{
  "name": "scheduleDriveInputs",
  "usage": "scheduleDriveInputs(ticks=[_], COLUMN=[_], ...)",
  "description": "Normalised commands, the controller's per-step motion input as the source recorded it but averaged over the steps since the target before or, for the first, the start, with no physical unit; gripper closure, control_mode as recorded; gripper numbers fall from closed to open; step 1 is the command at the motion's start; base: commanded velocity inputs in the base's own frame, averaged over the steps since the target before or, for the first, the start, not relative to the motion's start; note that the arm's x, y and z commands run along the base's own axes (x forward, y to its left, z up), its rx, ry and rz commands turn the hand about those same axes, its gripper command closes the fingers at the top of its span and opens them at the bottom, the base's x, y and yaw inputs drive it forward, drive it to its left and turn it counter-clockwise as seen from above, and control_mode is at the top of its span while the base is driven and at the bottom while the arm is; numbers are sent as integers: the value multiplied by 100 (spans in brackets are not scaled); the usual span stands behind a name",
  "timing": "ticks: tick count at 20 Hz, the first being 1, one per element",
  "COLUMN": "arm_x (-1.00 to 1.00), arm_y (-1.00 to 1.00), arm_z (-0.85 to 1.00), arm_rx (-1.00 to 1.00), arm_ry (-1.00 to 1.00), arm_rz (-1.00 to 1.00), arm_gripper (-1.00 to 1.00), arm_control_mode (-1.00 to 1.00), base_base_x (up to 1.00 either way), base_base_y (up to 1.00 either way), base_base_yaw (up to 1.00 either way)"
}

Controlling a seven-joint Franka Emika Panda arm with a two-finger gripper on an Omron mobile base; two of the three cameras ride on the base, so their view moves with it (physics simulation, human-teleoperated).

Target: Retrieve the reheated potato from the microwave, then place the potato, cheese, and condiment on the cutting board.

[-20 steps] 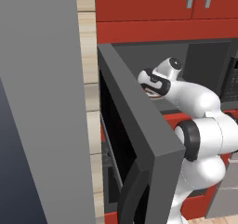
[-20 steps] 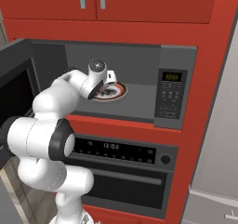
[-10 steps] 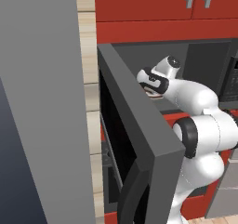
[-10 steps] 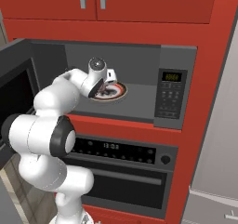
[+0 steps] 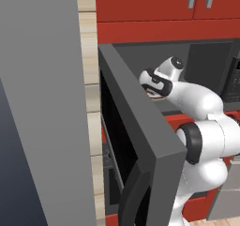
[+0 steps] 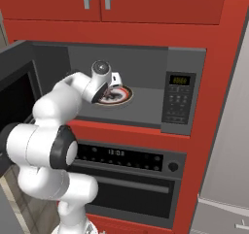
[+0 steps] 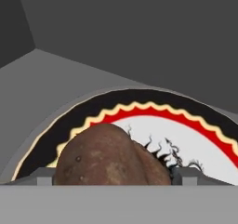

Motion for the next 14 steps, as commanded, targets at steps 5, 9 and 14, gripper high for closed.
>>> scheduleDriveInputs(ticks=[5, 9, 14], arm_x=[-43, -54, -46], arm_y=[-6, -3, -6], arm_z=[9, 14, 38], arm_rx=[-1, 0, 7], arm_ry=[-11, -1, 7], arm_rz=[0, 0, 0], arm_gripper=[100, 100, 100], arm_control_mode=[-100, -100, -100], base_base_x=[0, 0, 0], base_base_y=[0, 0, 0], base_base_yaw=[0, 0, 0])
